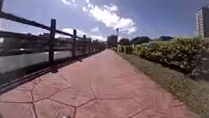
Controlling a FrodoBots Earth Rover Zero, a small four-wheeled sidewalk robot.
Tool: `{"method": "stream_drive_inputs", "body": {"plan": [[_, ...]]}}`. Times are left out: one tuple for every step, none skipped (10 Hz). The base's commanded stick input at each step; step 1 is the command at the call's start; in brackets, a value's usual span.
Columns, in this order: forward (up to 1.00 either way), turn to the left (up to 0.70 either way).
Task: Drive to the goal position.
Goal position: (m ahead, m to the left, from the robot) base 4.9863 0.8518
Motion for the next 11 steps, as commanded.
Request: {"method": "stream_drive_inputs", "body": {"plan": [[0.85,-0.27],[0.85,-0.32],[0.85,0.0],[0.85,0.0],[0.85,0.0],[0.85,0.0],[0.85,0.0],[0.85,0.0],[0.85,0.0],[0.85,0.0],[0.85,0.0]]}}
